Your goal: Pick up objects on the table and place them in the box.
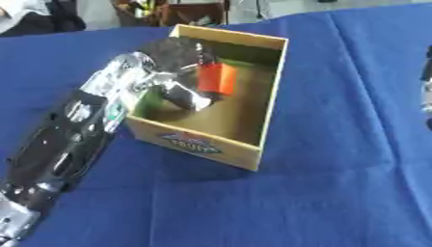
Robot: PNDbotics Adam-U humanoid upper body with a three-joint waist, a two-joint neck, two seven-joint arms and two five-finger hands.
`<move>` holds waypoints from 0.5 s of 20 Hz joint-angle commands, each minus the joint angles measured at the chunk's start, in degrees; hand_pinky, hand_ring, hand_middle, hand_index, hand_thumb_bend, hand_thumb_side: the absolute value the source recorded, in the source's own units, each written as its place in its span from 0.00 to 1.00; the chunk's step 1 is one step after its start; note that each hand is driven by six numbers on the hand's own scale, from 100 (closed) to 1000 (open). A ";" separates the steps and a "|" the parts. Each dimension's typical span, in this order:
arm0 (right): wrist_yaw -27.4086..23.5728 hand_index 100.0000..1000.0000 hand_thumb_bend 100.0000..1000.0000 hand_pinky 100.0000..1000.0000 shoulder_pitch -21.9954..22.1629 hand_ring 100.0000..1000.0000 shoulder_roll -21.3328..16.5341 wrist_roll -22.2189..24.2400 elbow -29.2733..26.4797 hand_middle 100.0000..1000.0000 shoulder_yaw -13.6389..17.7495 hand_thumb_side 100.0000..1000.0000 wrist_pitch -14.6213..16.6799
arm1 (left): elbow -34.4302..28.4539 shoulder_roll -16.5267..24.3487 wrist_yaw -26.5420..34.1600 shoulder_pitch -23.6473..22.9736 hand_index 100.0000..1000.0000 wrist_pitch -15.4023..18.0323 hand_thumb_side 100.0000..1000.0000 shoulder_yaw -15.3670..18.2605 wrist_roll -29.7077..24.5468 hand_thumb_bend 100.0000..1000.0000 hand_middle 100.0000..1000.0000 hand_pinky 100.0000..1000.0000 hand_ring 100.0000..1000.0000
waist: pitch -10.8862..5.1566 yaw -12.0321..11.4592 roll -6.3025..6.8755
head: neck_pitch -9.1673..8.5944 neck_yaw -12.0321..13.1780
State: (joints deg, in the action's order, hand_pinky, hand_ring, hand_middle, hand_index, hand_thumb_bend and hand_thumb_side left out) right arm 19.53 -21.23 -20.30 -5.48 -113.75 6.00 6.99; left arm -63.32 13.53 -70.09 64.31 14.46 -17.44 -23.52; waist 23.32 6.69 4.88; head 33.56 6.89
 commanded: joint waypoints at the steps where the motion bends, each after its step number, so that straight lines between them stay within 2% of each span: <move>1: -0.08 0.77 0.00 0.71 -0.60 0.63 -0.40 0.00 -0.85 0.56 0.32 0.54 -0.12 | -0.28 0.42 0.91 0.63 0.96 0.59 0.71 0.09 -1.00 0.26 0.79 0.61 0.79 | -1.42 0.01 -0.44 | -0.83 -0.03; 3: -0.08 0.77 0.00 0.71 -0.59 0.63 -0.37 0.03 -0.85 0.56 0.32 0.54 -0.12 | -0.01 0.44 0.98 0.42 0.99 0.66 0.74 0.22 -1.54 0.31 0.85 0.67 0.84 | -1.40 0.01 -0.48 | -0.86 -0.02; 4: -0.08 0.77 0.00 0.71 -0.57 0.63 -0.36 0.03 -0.85 0.56 0.33 0.54 -0.14 | 0.20 0.45 0.86 0.30 1.00 0.61 0.78 0.29 -1.98 0.37 0.92 0.74 0.89 | -1.38 0.00 -0.51 | -0.86 -0.03; 5: -0.07 0.77 0.00 0.71 -0.55 0.63 -0.35 0.03 -0.85 0.56 0.34 0.54 -0.14 | 0.37 0.43 0.72 0.23 1.00 0.55 0.78 0.38 -2.42 0.38 0.93 0.74 0.90 | -1.37 0.00 -0.53 | -0.86 -0.03; 6: -0.06 0.77 0.00 0.71 -0.55 0.63 -0.34 0.05 -0.85 0.56 0.34 0.54 -0.15 | 0.47 0.42 0.62 0.18 1.00 0.51 0.84 0.46 -2.77 0.52 1.00 0.83 0.95 | -1.36 -0.01 -0.54 | -0.86 -0.03; 7: -0.07 0.77 0.00 0.71 -0.55 0.63 -0.31 0.06 -0.85 0.56 0.33 0.53 -0.14 | 0.60 0.44 0.51 0.09 1.00 0.44 0.86 0.61 -3.13 0.57 1.00 0.84 0.96 | -1.35 -0.01 -0.56 | -0.89 -0.01; 8: -0.08 0.77 0.00 0.71 -0.53 0.63 -0.27 0.08 -0.85 0.56 0.32 0.53 -0.15 | 0.58 0.44 0.44 0.04 1.00 0.23 0.89 0.86 -3.21 0.60 1.00 0.85 0.96 | -1.33 -0.02 -0.59 | -0.93 -0.02; 10: -0.07 0.77 0.00 0.71 -0.43 0.63 -0.22 0.14 -0.85 0.56 0.32 0.54 -0.20 | 0.00 0.55 0.45 0.02 1.00 -0.63 0.89 1.28 -2.22 0.57 0.99 0.83 0.94 | -1.33 -0.09 -0.62 | -0.92 -0.07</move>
State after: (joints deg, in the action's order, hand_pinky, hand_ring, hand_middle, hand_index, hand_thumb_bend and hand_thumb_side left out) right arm 19.53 -21.20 -19.93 -5.35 -113.75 6.00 6.85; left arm -62.68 13.53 -69.67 63.48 14.25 -17.03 -25.85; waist 23.32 6.63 4.72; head 33.16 6.87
